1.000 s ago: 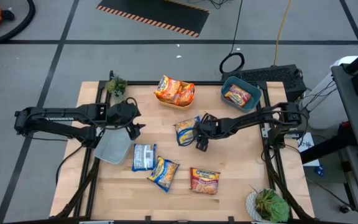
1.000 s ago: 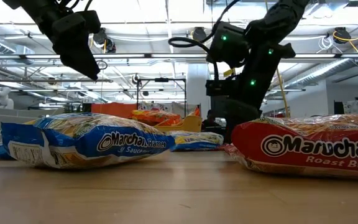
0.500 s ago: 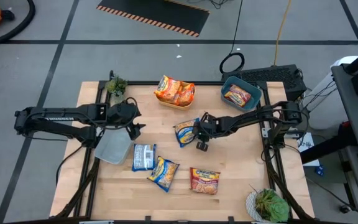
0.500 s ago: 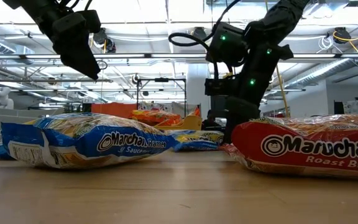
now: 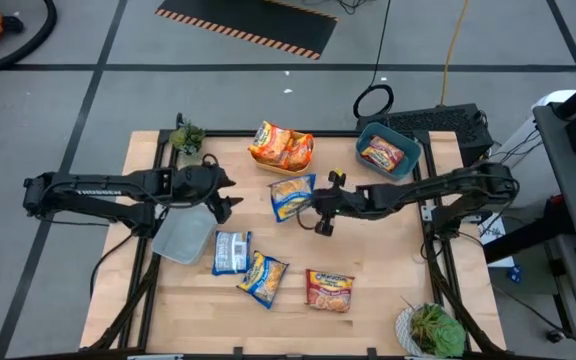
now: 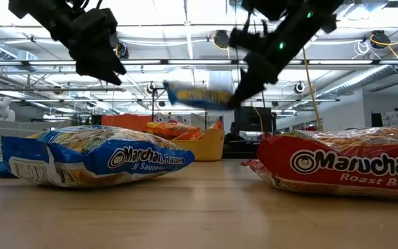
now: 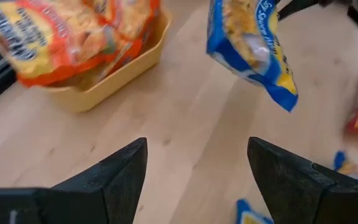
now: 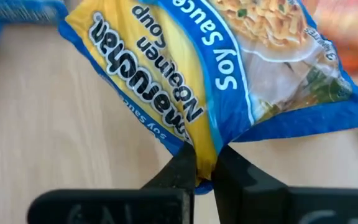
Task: Sort Maruchan noodles
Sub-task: Put the top right blue bag into the gray bin
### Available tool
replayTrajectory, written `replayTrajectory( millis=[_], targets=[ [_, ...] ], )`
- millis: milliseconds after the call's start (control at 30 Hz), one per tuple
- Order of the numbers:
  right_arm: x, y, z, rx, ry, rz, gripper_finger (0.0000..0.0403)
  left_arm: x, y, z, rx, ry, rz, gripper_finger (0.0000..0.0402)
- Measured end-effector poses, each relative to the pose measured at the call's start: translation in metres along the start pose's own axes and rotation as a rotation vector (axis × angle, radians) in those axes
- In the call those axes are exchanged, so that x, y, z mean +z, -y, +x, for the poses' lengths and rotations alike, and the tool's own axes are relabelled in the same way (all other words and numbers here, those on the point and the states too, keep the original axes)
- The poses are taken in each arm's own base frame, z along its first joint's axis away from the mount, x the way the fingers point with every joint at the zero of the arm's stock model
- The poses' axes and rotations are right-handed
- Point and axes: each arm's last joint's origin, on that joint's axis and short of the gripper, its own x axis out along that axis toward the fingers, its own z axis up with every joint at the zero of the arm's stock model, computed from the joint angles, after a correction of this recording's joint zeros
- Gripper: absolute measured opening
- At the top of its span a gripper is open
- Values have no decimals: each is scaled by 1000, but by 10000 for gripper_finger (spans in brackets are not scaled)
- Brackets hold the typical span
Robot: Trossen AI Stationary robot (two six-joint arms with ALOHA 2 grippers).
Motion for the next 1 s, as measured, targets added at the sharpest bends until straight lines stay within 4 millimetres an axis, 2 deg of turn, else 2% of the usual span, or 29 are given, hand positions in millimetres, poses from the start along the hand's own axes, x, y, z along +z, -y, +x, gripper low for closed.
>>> replayTrajectory(
  millis=[200, 533, 833, 1000],
  targets=[
    [16, -16, -19, -126, 168, -176, 18, 1, 11, 6, -202, 106, -45, 283],
    [29, -32, -34, -349, 283, -370, 18, 11, 34, -2, -353, 275, -63, 283],
    [30, -40, -39, -341, 306, -428, 18, 21, 38, -8, -370, 403, -107, 283],
    [31, -42, -40, -313, 333, -418, 18, 22, 36, -8, -286, 428, -109, 283]
  ],
)
